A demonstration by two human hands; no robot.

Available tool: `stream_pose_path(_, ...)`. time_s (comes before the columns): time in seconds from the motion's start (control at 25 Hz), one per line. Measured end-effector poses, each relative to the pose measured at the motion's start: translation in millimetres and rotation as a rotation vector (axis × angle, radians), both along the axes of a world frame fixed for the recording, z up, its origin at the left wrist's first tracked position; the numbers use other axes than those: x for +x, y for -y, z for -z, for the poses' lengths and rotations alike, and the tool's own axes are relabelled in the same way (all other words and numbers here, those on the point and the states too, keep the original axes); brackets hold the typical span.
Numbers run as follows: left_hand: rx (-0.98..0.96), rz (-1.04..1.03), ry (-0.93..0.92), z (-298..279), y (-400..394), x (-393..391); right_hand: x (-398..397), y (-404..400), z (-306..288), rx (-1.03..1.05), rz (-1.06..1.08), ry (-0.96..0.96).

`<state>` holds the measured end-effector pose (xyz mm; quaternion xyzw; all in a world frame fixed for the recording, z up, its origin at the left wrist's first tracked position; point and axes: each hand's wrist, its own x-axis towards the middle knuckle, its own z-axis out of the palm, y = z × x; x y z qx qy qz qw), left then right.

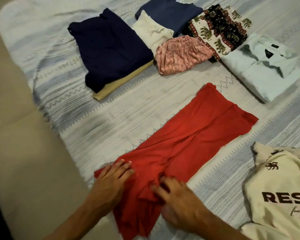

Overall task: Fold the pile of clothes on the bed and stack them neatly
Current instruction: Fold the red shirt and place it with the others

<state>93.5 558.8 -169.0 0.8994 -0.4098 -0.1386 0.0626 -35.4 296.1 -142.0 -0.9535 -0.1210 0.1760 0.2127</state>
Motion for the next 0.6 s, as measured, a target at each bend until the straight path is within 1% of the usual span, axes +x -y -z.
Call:
stream_pose_path(0.04,0.062,-0.007,-0.009,2,-29,-3,-13,-18,2,0.016,-0.015,-0.095)
stream_pose_path(0.08,0.095,-0.021,-0.037,1,-53,-6,-24,-36,2,0.092,0.075,-0.226)
stream_pose_path(0.12,0.097,-0.044,-0.066,0,-72,-8,-35,-52,3,0.213,0.24,-0.351)
stream_pose_path(0.16,0.087,-0.064,-0.087,-3,-83,-10,-43,-67,4,0.337,0.43,-0.408)
stream_pose_path(0.24,0.051,-0.073,-0.075,-9,-91,-19,-47,-84,12,0.509,0.793,-0.374)
stream_pose_path(0.32,0.004,0.003,-0.073,-14,-90,-34,-43,-87,13,0.578,1.018,-0.385)
stream_pose_path(0.4,-0.014,0.14,-0.086,-16,-83,-60,-36,-84,9,0.54,1.111,-0.417)
stream_pose_path(0.48,0.015,0.224,-0.096,-13,-72,-86,-32,-76,4,0.468,1.135,-0.419)
stream_pose_path(0.56,0.043,0.182,-0.125,-10,-57,-106,-29,-66,-1,0.482,1.149,-0.5)
stream_pose_path(0.6,0.045,0.134,-0.146,-9,-50,-113,-29,-60,-3,0.528,1.175,-0.558)
